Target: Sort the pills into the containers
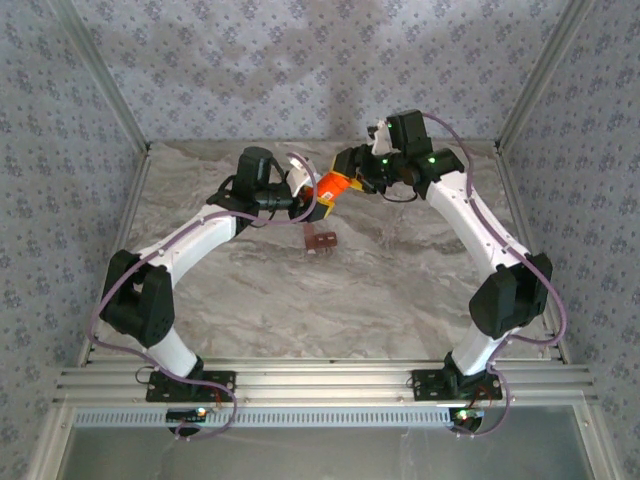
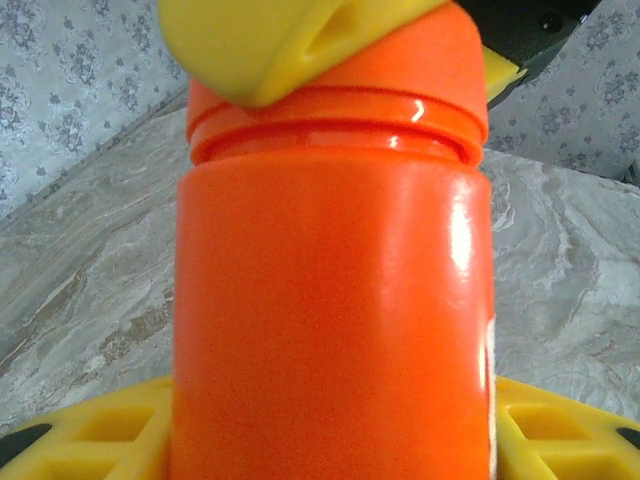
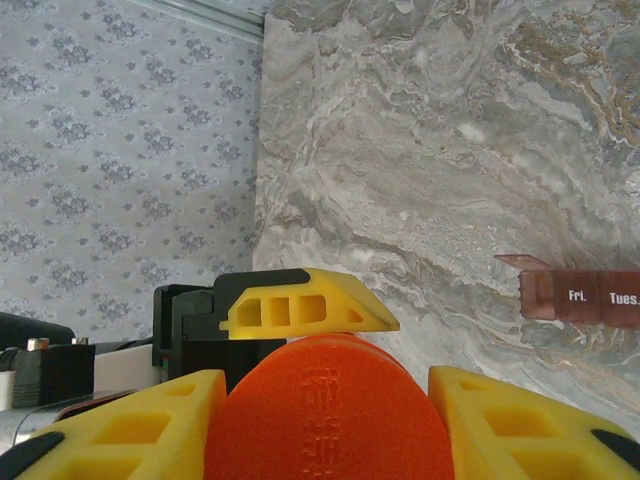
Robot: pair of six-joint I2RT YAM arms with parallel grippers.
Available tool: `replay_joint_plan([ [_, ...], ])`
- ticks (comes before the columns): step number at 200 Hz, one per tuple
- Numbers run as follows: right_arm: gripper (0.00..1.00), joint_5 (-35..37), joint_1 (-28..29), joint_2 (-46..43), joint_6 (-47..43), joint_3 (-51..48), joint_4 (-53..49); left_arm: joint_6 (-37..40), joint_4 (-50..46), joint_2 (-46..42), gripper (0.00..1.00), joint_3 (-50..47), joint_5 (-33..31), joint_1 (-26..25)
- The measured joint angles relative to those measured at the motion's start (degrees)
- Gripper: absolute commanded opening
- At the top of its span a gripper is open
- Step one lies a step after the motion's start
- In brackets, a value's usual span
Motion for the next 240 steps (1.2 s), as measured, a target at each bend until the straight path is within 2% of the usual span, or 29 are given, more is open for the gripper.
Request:
replay_joint_plan([
  [9, 0.37, -0.09, 0.0, 0.0, -0.17, -0.11, 0.15, -0.02, -0.02, 0.0, 0.0, 0.0, -0.02, 0.0],
  [29, 0.37, -0.48, -0.11, 0.0, -1.49, -0.11, 0.26, -0.02, 0.0, 0.0, 0.0, 0.0, 0.0, 0.0],
  [49, 0.36, -3.28, -1.03, 0.66, -7.69, 0.74, -0.13, -0.04, 0.11, 0.0, 0.0, 0.0, 0.35, 0.0],
  [74, 0.39, -10.73, -2.99, 3.3, -23.56, 3.63, -1.79, -0.04, 0.79, 0.0, 0.0, 0.0, 0.57, 0.26],
  [91, 0.4, -19.28, -5.51, 5.38, -31.89, 5.11, -2.78, -0.31, 1.81, 0.0, 0.0, 0.0, 1.05, 0.22],
  [113, 0.39, -29.83, -8.41, 9.92, -36.72, 8.0, -3.52, -1.18, 3.37, 0.0, 0.0, 0.31, -0.17, 0.04],
  [132, 0.37, -34.07, -9.42, 11.89, -37.9, 8.37, -3.39, -1.42, 3.34, 0.0, 0.0, 0.33, -0.96, 0.04],
  [155, 0.34, -35.06, -10.21, 11.76, -37.38, 8.07, -0.94, -1.46, 3.3, -0.02, 0.0, 0.31, -0.94, 0.0],
  [204, 0.34, -31.69, -13.79, 10.64, -36.39, 7.48, 3.89, -1.31, 1.27, -0.02, 0.0, 0.2, 0.98, 0.35],
  [223, 0.35, -28.89, -13.07, 9.35, -35.91, 6.64, 3.93, -1.31, 1.11, -0.02, 0.0, 0.2, 1.09, 0.35],
  [240, 0.35, -23.61, -13.14, 8.28, -34.03, 6.43, 3.43, -1.36, 0.94, -0.02, 0.0, 0.2, 1.05, 0.35],
])
